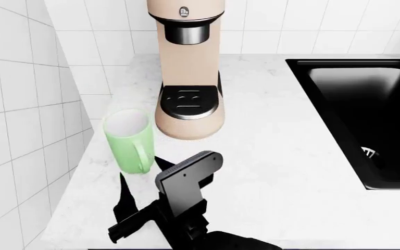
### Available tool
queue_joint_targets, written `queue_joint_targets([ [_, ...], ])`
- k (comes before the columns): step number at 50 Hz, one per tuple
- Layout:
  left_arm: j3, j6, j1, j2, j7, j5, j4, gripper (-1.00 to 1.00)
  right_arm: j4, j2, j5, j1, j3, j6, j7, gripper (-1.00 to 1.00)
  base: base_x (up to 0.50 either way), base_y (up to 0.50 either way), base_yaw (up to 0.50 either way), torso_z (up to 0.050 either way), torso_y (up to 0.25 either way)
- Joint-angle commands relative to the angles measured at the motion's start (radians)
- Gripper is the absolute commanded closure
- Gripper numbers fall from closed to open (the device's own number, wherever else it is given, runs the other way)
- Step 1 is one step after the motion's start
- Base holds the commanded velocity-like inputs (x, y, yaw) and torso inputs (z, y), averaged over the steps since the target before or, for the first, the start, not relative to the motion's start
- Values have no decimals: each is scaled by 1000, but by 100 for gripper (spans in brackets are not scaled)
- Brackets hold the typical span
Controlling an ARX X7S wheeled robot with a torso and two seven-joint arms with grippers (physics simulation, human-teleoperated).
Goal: Pick the mug from under the coffee machine dispenser and place it on the counter.
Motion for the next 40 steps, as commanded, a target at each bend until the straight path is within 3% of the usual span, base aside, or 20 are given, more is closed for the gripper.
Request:
queue_joint_targets([
  [1, 4, 2, -1, -2, -2, 3, -2, -100, -12, 19, -9, -25, -19, -5, 6, -100, 0, 0, 0, 0, 0],
  [26, -1, 17, 14, -3, 2, 1, -1, -100, -355, 96, -90, 6, -1, 78, 240, -100, 0, 0, 0, 0, 0],
  [40, -1, 16, 15, -9, -9, 5, 10, -100, -539, 105, -7, 95, 60, 182, 357, -100, 0, 0, 0, 0, 0],
])
